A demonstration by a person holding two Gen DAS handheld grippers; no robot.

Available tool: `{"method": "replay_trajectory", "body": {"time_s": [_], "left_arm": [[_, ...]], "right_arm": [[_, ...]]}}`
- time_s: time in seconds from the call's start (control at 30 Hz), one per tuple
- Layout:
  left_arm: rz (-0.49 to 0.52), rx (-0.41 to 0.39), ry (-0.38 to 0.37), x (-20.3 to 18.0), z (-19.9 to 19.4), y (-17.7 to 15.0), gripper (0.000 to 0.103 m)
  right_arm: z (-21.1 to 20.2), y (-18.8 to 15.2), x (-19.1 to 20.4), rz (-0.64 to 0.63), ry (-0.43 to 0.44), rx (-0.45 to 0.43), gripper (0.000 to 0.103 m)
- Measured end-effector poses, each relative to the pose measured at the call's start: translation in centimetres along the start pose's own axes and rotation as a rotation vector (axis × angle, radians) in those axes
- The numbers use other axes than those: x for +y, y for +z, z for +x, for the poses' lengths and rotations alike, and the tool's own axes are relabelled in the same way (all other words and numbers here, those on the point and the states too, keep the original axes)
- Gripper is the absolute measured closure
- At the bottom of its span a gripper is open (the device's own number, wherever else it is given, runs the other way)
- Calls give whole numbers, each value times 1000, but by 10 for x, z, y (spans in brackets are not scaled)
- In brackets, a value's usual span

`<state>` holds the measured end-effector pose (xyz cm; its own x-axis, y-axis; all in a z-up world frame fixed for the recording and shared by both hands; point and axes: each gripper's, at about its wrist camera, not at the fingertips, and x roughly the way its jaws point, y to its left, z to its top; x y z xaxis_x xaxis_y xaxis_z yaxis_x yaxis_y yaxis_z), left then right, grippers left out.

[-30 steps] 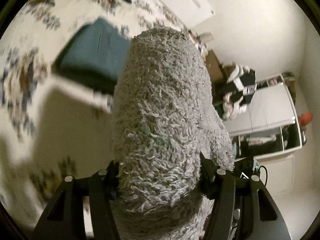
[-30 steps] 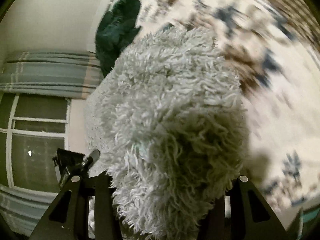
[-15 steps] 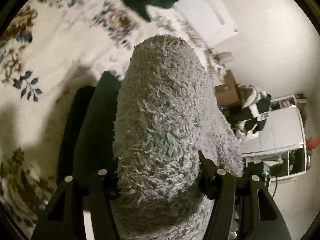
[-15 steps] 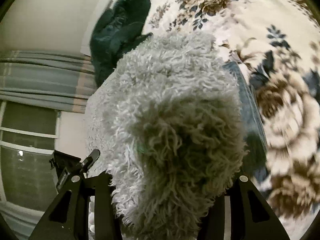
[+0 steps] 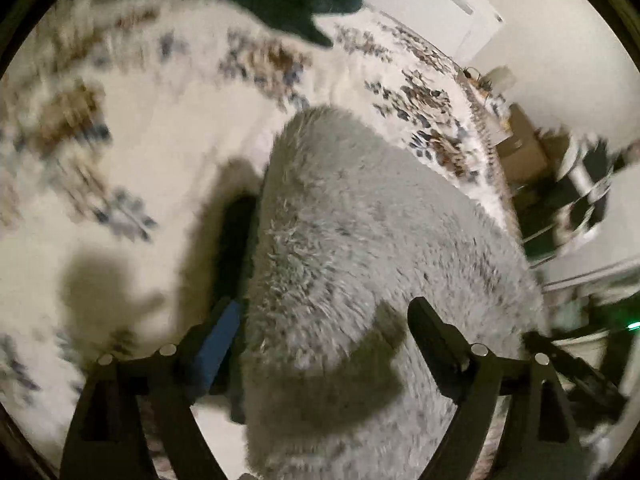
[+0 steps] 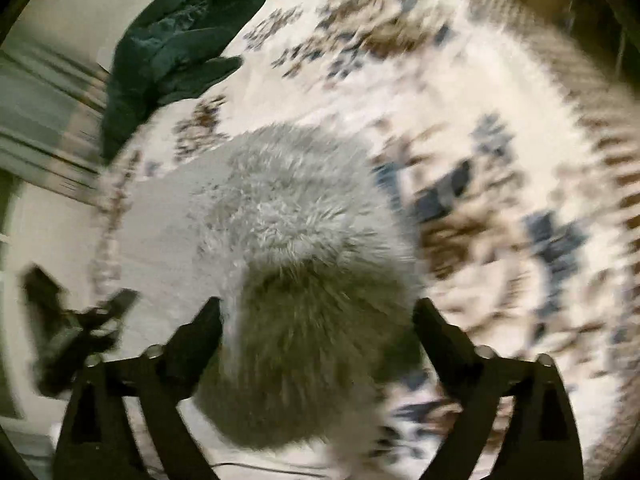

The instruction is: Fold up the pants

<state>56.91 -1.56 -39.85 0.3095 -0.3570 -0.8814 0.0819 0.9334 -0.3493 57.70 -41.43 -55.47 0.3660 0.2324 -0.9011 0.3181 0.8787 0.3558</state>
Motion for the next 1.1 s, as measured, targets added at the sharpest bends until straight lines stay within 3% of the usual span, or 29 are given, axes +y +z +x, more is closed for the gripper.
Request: {"method": "replay_trajectory", "body": {"time_s": [0.03,0.17,0.33,0.67,1.1], "left_arm": [[33,-18,38,-8,-8,-5,9],[129,-60,144,-34,-31,-22,9],[202,-113,198,-63,-73,-41,9],[251,-246,236,-109,-201,-91,9],[250,-398,301,-156,-358,-192,9]], "right_arm": [[-11,-6,6,-30,-91,-37,2],[-54,-35,26,-99,-286,-150,2],[-113,-75,47,-111,-378,-264,1],[-258,-153,88,-154,-353,-391,1],[-465,-279,119,-249,-247,-548,1]]}}
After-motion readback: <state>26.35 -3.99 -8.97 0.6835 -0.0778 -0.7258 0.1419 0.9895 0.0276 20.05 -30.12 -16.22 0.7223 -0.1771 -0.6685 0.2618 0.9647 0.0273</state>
